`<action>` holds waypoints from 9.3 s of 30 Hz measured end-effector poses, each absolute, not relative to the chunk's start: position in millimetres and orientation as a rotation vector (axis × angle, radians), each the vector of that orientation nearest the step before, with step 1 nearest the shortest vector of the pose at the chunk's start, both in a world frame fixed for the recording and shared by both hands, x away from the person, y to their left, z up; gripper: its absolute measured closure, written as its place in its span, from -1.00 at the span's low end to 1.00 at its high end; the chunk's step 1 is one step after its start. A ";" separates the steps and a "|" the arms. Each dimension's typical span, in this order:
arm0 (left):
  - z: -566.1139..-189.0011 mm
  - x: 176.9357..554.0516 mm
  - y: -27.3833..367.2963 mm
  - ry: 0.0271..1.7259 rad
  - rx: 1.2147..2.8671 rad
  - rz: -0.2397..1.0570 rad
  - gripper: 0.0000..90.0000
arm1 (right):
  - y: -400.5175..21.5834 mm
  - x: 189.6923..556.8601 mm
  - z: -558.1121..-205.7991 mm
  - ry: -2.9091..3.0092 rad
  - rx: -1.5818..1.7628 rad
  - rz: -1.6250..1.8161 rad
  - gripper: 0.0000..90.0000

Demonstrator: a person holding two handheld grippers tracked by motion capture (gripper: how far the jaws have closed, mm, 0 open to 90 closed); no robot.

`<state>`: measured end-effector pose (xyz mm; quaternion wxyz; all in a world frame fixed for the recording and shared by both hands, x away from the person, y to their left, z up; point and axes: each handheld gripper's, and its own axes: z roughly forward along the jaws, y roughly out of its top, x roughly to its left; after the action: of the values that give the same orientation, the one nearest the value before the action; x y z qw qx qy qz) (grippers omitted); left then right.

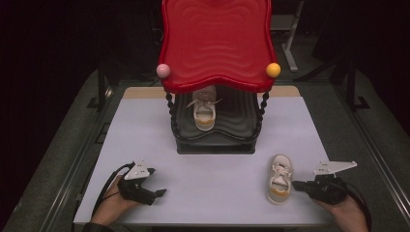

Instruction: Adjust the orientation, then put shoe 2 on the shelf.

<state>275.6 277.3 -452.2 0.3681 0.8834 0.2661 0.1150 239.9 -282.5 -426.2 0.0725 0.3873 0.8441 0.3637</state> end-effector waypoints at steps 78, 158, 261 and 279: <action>-452.2 276.3 277.5 0.682 2.271 0.293 -0.71 | -201.9 257.0 -407.1 2.717 0.904 1.340 0.78; -452.0 276.3 277.6 0.683 2.271 0.293 -0.71 | -98.7 366.2 -295.0 2.649 0.374 1.279 0.77; -335.2 363.1 103.1 0.439 2.131 0.438 1.00 | -123.6 353.1 -336.7 2.274 0.808 1.246 0.99; -339.5 366.0 99.9 0.465 2.145 0.426 1.00 | -124.2 355.3 -338.7 2.280 0.824 1.237 0.99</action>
<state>366.0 99.9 -339.5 0.4377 0.8626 0.1871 0.1712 355.3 -124.2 -338.7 0.2081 0.2960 0.8194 0.4446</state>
